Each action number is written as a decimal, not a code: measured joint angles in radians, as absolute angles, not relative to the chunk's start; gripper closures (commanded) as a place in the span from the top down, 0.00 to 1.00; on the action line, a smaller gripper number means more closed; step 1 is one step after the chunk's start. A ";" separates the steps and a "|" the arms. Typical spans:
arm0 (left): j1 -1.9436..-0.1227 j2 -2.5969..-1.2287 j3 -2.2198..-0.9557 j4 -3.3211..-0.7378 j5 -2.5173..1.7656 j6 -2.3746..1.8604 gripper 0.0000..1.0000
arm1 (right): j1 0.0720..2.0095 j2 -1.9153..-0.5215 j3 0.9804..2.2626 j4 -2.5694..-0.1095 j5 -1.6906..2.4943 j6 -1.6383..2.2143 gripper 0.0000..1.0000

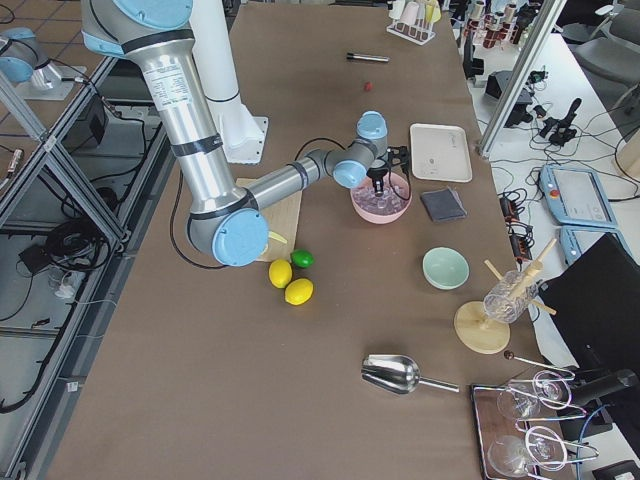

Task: Mash ice and strawberries in cup
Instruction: 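Close the right gripper on an ice cube and lift it, then carry the ice cube with the right gripper over the light-blue cup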

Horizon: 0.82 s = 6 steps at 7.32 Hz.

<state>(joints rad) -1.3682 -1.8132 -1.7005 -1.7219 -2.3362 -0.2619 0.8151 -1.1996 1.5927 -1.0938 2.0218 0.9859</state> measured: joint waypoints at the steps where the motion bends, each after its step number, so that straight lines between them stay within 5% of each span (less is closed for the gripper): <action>1: -1.366 -1.813 -1.700 -1.723 -2.336 -0.262 0.98 | 0.815 -1.200 1.597 -1.094 2.022 0.986 0.04; 6: -1.361 -1.814 -1.701 -1.724 -2.336 -0.263 0.98 | 0.840 -1.106 1.696 -1.302 2.041 0.988 0.00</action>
<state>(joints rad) -1.3608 -1.8137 -1.7007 -1.7242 -2.3363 -0.2626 0.8403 -1.1061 1.6959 -1.3019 2.0414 0.9876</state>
